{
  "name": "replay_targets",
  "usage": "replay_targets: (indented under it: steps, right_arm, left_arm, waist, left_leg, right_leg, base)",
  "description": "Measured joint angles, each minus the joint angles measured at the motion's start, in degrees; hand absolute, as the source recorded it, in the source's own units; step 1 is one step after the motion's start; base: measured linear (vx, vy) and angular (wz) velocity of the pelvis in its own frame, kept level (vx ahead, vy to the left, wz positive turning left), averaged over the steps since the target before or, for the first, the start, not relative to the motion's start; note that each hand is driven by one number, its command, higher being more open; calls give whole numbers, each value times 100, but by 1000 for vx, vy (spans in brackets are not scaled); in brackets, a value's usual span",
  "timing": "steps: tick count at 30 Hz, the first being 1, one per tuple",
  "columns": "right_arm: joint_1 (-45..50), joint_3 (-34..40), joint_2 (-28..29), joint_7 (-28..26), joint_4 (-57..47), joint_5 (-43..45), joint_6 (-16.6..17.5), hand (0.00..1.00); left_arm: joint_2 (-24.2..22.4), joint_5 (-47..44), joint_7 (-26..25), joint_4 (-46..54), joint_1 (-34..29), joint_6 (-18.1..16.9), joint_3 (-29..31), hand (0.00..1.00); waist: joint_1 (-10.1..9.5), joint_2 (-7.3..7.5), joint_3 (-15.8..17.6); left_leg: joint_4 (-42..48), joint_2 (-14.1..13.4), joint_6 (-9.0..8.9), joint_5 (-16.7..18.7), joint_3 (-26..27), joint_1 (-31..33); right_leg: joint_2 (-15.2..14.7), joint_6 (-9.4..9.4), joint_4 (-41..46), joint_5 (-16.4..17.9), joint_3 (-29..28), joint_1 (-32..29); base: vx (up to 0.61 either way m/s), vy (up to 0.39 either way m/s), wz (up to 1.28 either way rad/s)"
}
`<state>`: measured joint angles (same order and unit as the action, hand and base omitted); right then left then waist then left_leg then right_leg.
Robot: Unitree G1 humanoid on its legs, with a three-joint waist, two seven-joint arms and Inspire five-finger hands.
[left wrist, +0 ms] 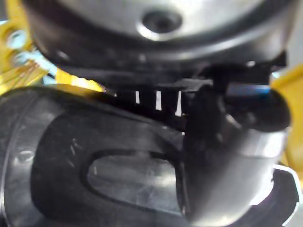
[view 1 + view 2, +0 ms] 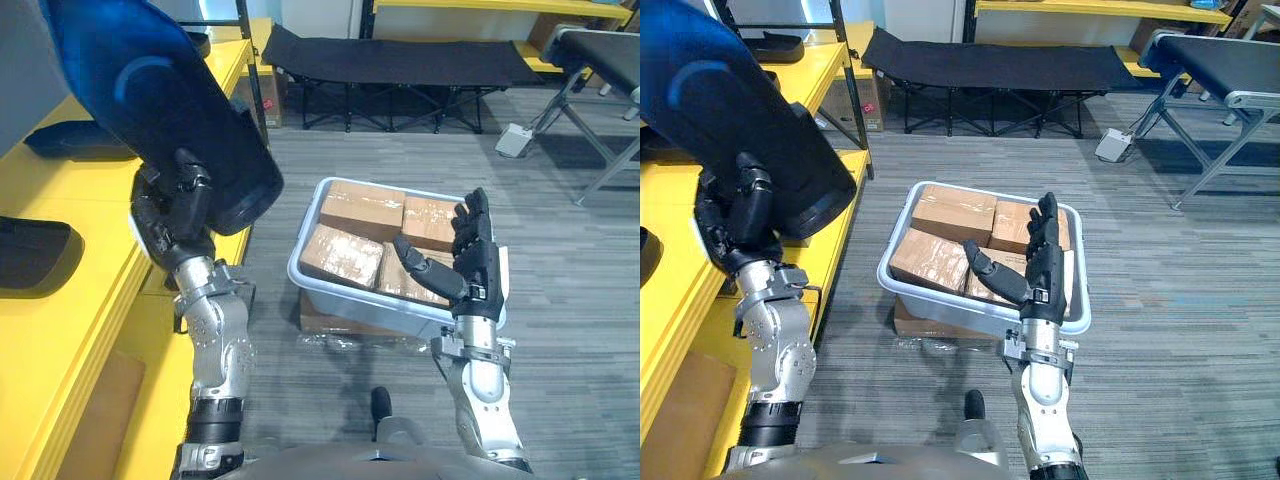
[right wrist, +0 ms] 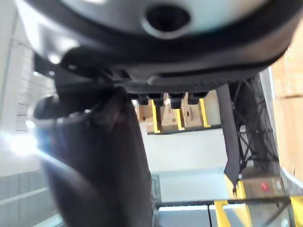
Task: Walk over and take three plastic housings, then place them on the shelf
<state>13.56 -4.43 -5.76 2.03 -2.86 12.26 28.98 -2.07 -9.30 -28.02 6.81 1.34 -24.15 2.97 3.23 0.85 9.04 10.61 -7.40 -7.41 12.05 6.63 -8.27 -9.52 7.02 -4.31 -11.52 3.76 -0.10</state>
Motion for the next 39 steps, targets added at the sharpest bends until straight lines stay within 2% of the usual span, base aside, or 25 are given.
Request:
replay_targets:
  steps: [2,4,9,12,18,20,25,31,34,36,37,38,39]
  right_arm:
    - [114,55,-3,-351,-115,-1,-25,100]
    - [217,98,-2,-466,-211,37,-88,100]
    - [428,516,3,-390,-218,121,-272,100]
    - [469,631,4,-154,-218,46,-313,100]
    - [418,670,145,244,-218,-2,-318,100]
    - [363,665,145,236,-218,-1,-317,100]
    - [219,603,122,101,-216,-72,-318,100]
    - [-220,392,-164,-147,-151,-273,-338,100]
    - [-359,335,-183,-158,-151,-307,-407,100]
    - [-355,320,-192,-157,-151,-421,-548,100]
    - [-316,339,-194,-153,-154,-456,-604,100]
    - [-238,406,-193,-137,-157,-453,-627,100]
    - [-225,453,-201,-124,-159,-455,-658,100]
  left_arm:
    - [77,564,-190,5,-124,127,28,0]
    - [133,803,-272,13,-205,208,39,0]
    - [175,972,-178,14,-413,334,137,0]
    - [203,805,73,47,-590,333,139,0]
    - [194,-219,771,545,-1405,330,130,0]
    - [189,-392,890,754,-1542,330,134,0]
    - [186,-380,996,1377,-1589,325,242,0]
    - [63,-397,997,1674,-2127,314,913,0]
    - [-109,-605,1049,1683,-2512,325,1173,0]
    - [-180,-863,1155,1684,-2720,335,1311,0]
    - [-193,-987,1244,1685,-2779,357,1365,0]
    - [-197,-1063,1453,1721,-2775,432,1356,0]
    - [-213,-1057,1558,1759,-2795,444,1353,0]
  waist:
    - [3,-23,-24]
    - [8,-42,-70]
    - [37,-98,-102]
    - [30,-118,-115]
    - [-54,-148,-111]
    - [-148,-194,-114]
    - [-312,-277,-119]
    - [-601,-382,-155]
    - [-774,-413,-146]
    - [-821,-407,-141]
    - [-751,-372,-128]
    - [-672,-304,-109]
    - [-658,-293,-82]
  left_leg:
    - [2,0,-1,0,7,32]
    - [15,1,-1,0,16,120]
    - [12,-4,-4,-1,46,158]
    - [3,-4,-3,0,47,158]
    - [23,-3,2,4,-61,200]
    - [27,10,9,-10,-223,241]
    - [11,61,2,-184,-837,511]
    - [23,63,-27,-304,-1529,623]
    - [145,63,69,-271,-1802,765]
    - [301,91,276,-277,-1821,863]
    - [532,141,450,-365,-1569,1052]
    - [633,142,656,-470,-1004,1194]
    - [607,118,716,-482,-862,1204]
  right_leg:
    - [0,-17,-1,11,-6,-38]
    - [0,-18,-1,10,-22,-124]
    - [12,27,0,-27,-56,-181]
    - [12,31,-2,-29,-64,-183]
    - [-8,17,-8,-15,53,-138]
    - [-44,-33,-12,31,224,-65]
    - [-140,-6,-12,62,815,71]
    - [-148,18,-5,258,1502,466]
    - [-157,1,230,482,1776,494]
    - [-210,18,405,662,1959,581]
    - [-272,36,461,829,2138,720]
    - [-352,53,546,942,2276,832]
    - [-391,83,598,990,2378,904]
  base:
    - [0,0,0]
    - [0,4,-2]
    - [0,2,-1]
    - [6,10,0]
    - [-18,7,8]
    - [-31,6,34]
    - [-16,-32,67]
    - [-6,-48,59]
    - [-16,-20,54]
    - [8,-2,75]
    - [13,-5,160]
    - [10,-3,179]
    - [-6,10,154]
